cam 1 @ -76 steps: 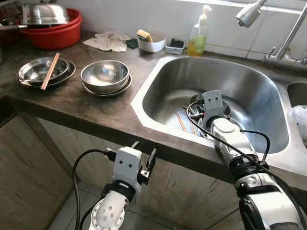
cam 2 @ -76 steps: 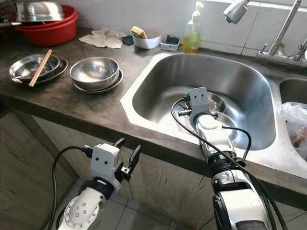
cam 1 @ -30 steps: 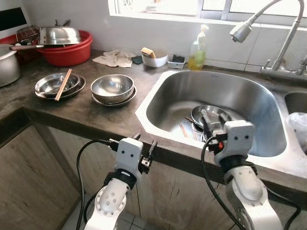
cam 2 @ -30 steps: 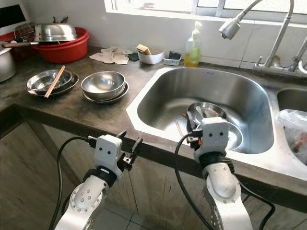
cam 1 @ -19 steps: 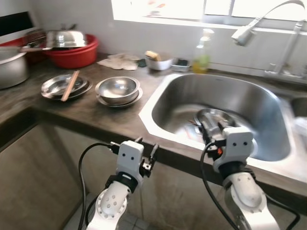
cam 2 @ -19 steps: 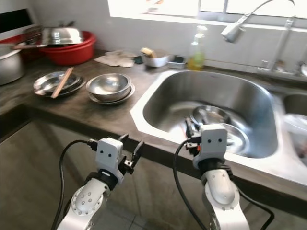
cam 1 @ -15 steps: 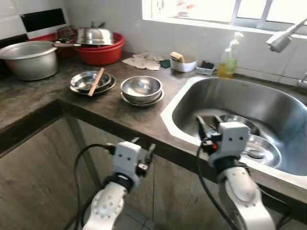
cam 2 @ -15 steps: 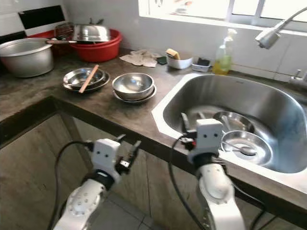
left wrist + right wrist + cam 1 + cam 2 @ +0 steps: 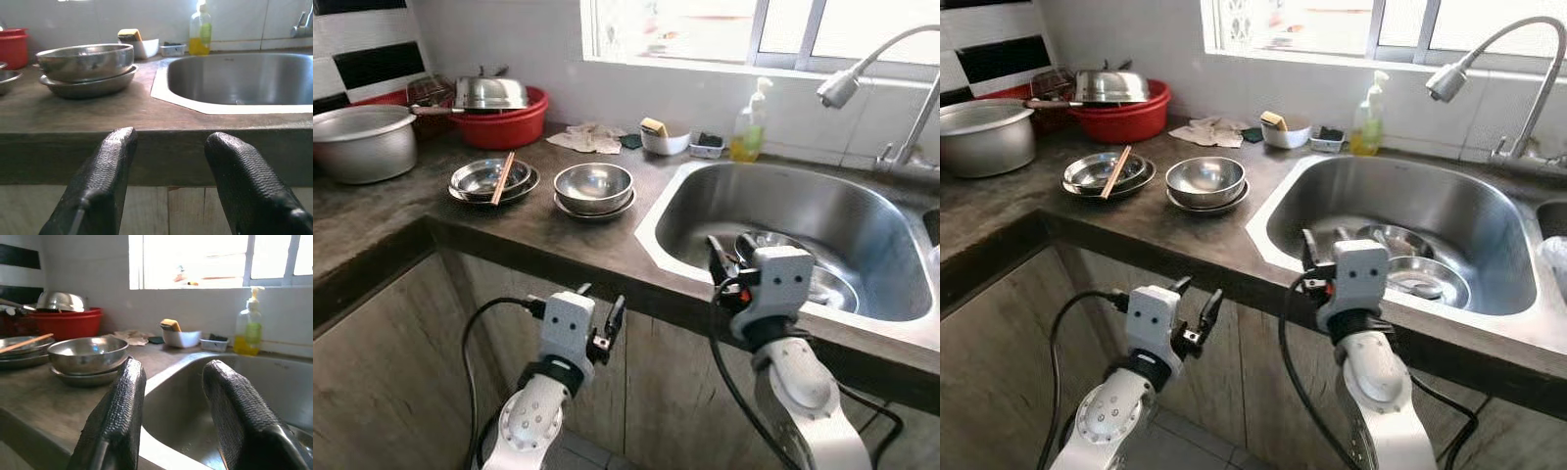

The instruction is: Kitchen organization

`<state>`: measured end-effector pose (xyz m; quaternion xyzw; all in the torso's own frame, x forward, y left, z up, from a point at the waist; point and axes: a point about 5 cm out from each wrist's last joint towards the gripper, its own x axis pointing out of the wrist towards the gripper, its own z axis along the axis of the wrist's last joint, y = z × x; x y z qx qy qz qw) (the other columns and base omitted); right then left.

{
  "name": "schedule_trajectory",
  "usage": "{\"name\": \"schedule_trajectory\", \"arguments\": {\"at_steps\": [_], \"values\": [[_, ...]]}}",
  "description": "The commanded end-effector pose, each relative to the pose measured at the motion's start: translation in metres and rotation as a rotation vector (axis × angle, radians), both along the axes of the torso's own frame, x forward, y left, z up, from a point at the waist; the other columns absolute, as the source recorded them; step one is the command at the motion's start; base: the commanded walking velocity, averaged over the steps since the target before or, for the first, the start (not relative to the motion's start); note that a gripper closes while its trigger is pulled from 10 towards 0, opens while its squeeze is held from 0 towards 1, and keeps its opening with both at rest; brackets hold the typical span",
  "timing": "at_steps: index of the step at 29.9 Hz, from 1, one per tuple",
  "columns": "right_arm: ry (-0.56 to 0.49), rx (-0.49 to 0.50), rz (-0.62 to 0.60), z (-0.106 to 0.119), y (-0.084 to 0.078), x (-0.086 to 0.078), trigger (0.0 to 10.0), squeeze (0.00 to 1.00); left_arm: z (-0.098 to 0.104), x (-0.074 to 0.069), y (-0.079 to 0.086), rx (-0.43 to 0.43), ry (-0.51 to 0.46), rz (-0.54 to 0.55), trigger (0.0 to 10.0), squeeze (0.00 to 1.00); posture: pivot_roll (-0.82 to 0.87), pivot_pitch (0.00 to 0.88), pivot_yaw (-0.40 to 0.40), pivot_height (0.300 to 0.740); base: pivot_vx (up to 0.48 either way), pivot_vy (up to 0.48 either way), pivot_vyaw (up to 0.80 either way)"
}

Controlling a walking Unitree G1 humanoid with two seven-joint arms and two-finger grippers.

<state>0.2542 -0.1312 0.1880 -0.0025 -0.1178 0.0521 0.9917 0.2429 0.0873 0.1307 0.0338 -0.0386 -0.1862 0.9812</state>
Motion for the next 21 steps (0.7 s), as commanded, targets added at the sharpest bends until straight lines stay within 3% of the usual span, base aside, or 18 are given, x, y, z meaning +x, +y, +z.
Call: {"name": "schedule_trajectory", "arguments": {"at_steps": [1,14,21], "values": [[-0.006,-0.010,0.016,0.003,0.003,0.004,10.0,0.00,0.003,0.000,-0.001,0.003,-0.012,0.005,10.0,0.00,0.03,0.000,-0.019,0.740,0.000,0.000,0.80],[-0.015,-0.013,0.031,0.010,0.005,0.013,10.0,0.00,0.010,0.004,0.001,0.015,-0.044,0.032,10.0,0.00,0.04,0.000,-0.024,0.740,0.000,0.000,0.80],[-0.018,-0.007,0.034,0.013,0.003,0.019,10.0,0.00,0.010,0.007,0.004,0.037,-0.048,0.045,10.0,0.00,0.03,0.000,-0.025,0.740,0.324,0.000,0.00]]}}
